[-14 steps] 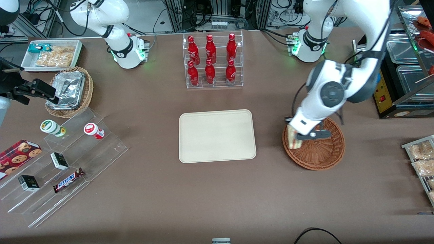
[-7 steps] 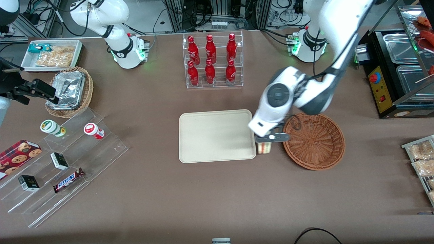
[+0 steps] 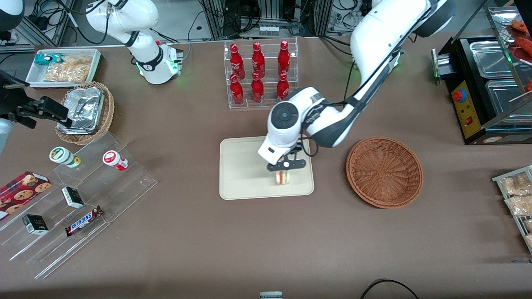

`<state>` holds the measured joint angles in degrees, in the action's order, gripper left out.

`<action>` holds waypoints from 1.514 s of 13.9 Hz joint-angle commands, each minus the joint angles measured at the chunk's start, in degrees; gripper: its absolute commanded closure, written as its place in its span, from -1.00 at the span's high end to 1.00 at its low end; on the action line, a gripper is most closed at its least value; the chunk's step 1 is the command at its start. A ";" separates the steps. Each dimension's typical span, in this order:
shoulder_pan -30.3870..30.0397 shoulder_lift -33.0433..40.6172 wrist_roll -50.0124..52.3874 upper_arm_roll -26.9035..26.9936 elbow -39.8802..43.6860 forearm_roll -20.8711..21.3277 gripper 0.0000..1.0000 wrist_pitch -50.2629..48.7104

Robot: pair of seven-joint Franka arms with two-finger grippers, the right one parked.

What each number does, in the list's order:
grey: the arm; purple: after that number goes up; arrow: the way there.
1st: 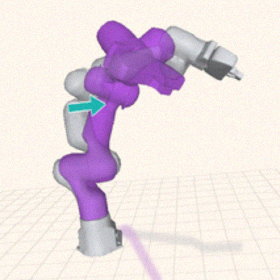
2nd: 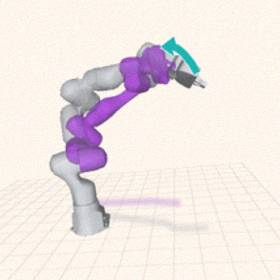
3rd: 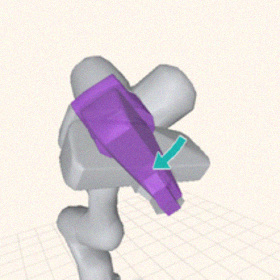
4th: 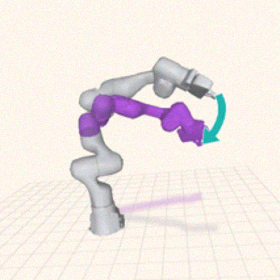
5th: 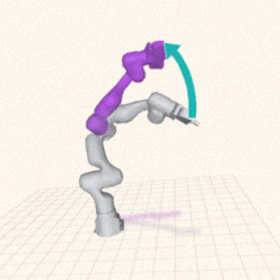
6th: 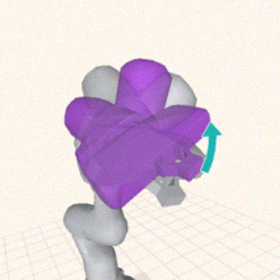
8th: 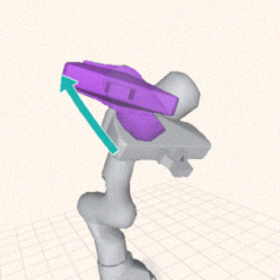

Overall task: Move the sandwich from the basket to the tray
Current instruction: 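Lower the sandwich onto the cream tray and open the left gripper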

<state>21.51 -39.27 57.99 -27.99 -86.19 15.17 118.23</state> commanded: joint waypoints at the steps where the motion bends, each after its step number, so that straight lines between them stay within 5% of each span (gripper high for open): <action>1: 2.91 -4.14 2.30 0.13 5.50 1.26 -1.00 -1.16; 8: 5.21 -7.49 3.27 0.31 5.68 1.44 -0.91 2.53; 9: 5.21 -7.49 3.53 0.48 5.59 1.18 -0.62 2.61; 10: 5.21 -7.49 4.58 0.48 5.59 1.09 0.48 2.62; 11: 5.21 -7.31 5.37 0.57 5.42 1.43 0.99 2.70; 21: 4.33 2.61 3.46 3.55 4.80 1.61 1.00 -4.58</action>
<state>25.57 -39.67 61.57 -25.51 -79.84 15.88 116.03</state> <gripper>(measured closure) 0.000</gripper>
